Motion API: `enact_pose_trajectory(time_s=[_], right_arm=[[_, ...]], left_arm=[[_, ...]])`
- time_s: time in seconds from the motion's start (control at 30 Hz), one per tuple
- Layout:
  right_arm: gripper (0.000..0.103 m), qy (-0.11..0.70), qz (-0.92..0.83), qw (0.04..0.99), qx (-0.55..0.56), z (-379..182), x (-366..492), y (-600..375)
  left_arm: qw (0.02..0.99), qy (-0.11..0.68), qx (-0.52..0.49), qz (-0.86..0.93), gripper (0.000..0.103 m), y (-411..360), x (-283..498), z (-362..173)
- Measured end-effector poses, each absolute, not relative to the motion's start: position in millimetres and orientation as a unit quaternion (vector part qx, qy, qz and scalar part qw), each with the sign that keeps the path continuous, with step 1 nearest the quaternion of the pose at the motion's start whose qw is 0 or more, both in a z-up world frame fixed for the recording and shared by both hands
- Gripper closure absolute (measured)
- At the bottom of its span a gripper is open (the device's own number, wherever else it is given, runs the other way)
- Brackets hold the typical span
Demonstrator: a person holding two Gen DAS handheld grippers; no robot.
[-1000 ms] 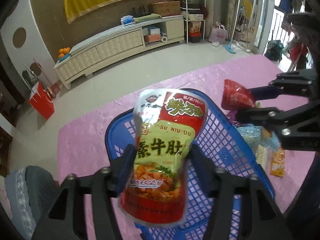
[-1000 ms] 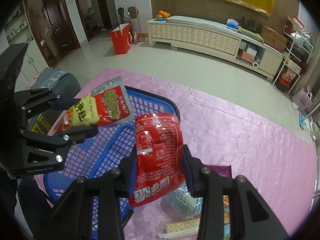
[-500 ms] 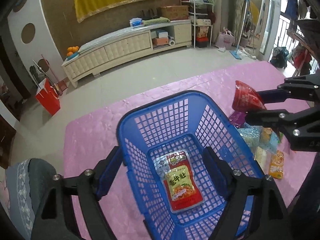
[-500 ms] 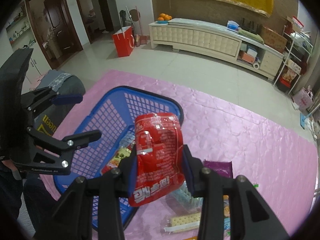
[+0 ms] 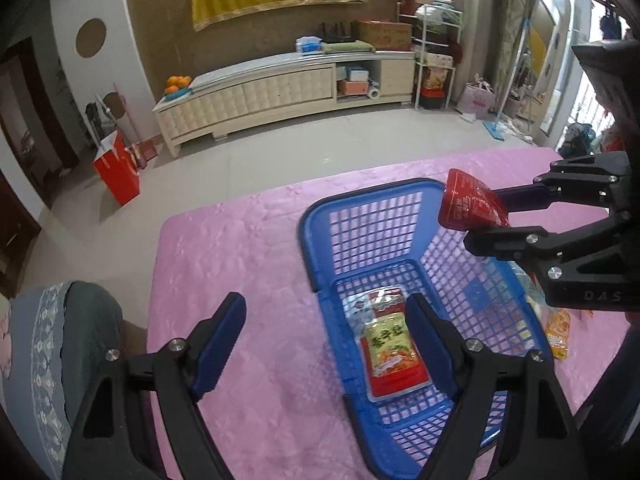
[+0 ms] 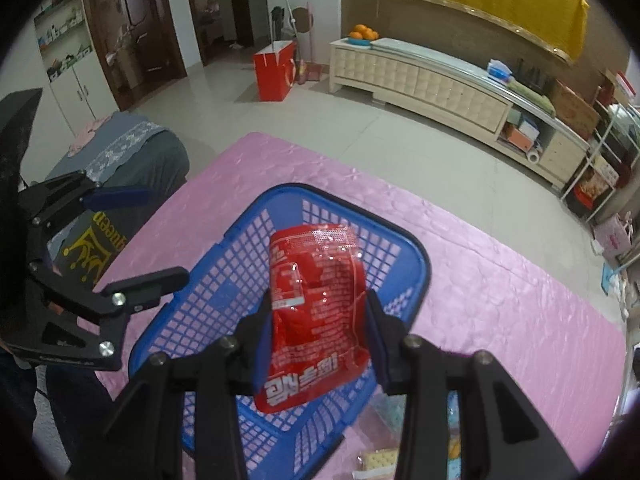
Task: Organize snacks
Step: 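Lower the red packet into the basket and open the right tool, then move both tools back over the snack pile and lower the left tool to the cracker pack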
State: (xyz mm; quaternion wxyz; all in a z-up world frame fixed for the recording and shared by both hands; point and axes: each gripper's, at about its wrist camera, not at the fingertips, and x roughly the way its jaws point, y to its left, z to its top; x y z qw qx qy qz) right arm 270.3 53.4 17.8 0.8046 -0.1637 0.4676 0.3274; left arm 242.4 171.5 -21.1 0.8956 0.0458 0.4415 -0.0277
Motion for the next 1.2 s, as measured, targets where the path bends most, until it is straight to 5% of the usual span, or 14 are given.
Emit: enact_pose_trajectory(time_s=[0.47, 0.63, 1.2], right_arm=[[0.054, 0.492, 0.315, 0.788, -0.193, -22.6, 284.9, 81.5], [0.012, 0.469, 0.307, 0.801, -0.209, -16.6, 277.9, 81.1], [0.011, 0.457, 0.284, 0.826, -0.167, 27.9, 244.1, 26.0]], left_arm=[[0.888, 0.459, 0.023, -0.014, 0.023, 196.4, 253.9, -38.1], [0.887, 0.462, 0.015, -0.011, 0.023, 197.5, 252.0, -41.1], [0.899, 0.436, 0.011, -0.027, 0.023, 162.0, 215.2, -6.0]])
